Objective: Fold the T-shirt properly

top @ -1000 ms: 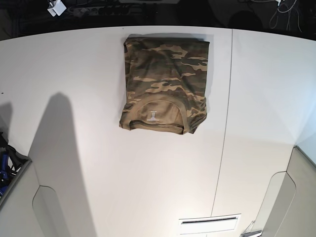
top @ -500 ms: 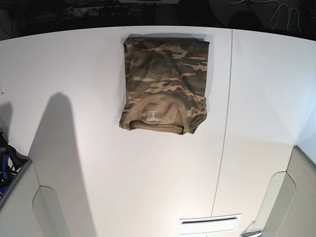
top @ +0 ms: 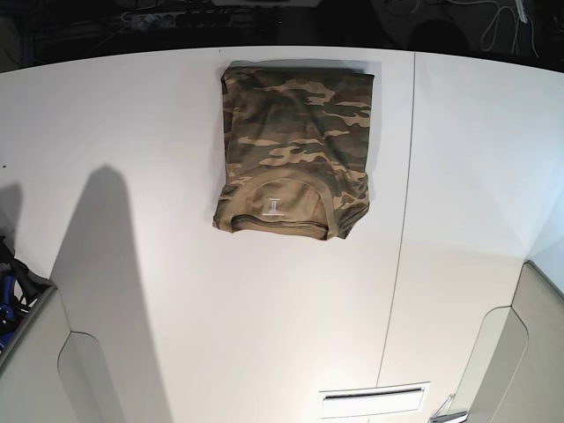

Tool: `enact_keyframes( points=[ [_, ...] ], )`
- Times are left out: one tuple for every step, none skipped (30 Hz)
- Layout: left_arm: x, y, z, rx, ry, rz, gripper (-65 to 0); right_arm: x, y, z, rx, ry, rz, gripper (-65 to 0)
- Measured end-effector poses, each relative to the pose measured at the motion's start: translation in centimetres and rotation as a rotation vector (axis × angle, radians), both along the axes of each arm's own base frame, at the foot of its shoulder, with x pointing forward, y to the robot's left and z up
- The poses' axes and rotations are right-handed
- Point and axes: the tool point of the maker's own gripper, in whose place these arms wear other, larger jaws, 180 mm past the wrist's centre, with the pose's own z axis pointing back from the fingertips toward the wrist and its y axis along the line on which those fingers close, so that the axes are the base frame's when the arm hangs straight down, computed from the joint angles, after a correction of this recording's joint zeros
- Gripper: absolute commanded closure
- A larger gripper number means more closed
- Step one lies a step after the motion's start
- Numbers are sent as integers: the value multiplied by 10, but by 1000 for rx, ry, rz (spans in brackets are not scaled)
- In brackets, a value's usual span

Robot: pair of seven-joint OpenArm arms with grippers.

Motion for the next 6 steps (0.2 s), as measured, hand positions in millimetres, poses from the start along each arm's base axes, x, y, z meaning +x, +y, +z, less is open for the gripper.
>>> enact_keyframes(
  points=[
    [4,1,-1,4,-6,-1,-179,0,0,0,0,0,0,0],
    [9,1,-2,5,-14,-2,-179,2,1,0,2,-3,-1,0],
    [12,1,-2,6,-20,-2,-179,2,1,0,2,-3,-1,0],
    [14,0,-3,4,-24,-1,-179,2,1,0,2,-3,-1,0],
    [14,0,-3,4,-25,-2,-179,2,1,0,2,-3,-1,0],
    [13,1,-3,6,-25,-10,-179,2,1,0,2,-3,0,0]
  ],
)
